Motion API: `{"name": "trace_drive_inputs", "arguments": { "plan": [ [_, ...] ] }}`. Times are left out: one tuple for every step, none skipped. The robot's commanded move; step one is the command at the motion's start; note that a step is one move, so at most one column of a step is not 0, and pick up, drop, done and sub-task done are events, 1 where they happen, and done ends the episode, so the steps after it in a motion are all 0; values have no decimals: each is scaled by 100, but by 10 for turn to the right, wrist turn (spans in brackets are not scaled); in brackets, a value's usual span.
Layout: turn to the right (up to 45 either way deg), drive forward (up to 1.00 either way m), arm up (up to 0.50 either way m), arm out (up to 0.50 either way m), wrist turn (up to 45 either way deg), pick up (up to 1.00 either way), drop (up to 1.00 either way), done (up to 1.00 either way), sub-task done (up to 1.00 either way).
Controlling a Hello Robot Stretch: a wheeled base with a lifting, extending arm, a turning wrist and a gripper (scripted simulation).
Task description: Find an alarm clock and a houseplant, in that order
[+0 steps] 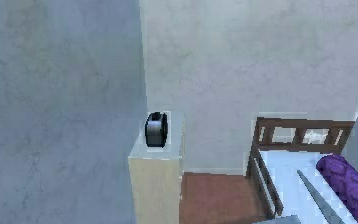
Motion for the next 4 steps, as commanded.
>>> {"name": "trace_drive_inputs", "arguments": {
  "plan": [
    [90, 0, 0, 0, 0, 0, 0, 0, 0],
    [0, 20, 0, 0, 0, 0, 0, 0, 0],
    [-180, 0, 0, 0, 0, 0, 0, 0, 0],
    [0, 0, 0, 0, 0, 0, 0, 0, 100]
  ]
}}
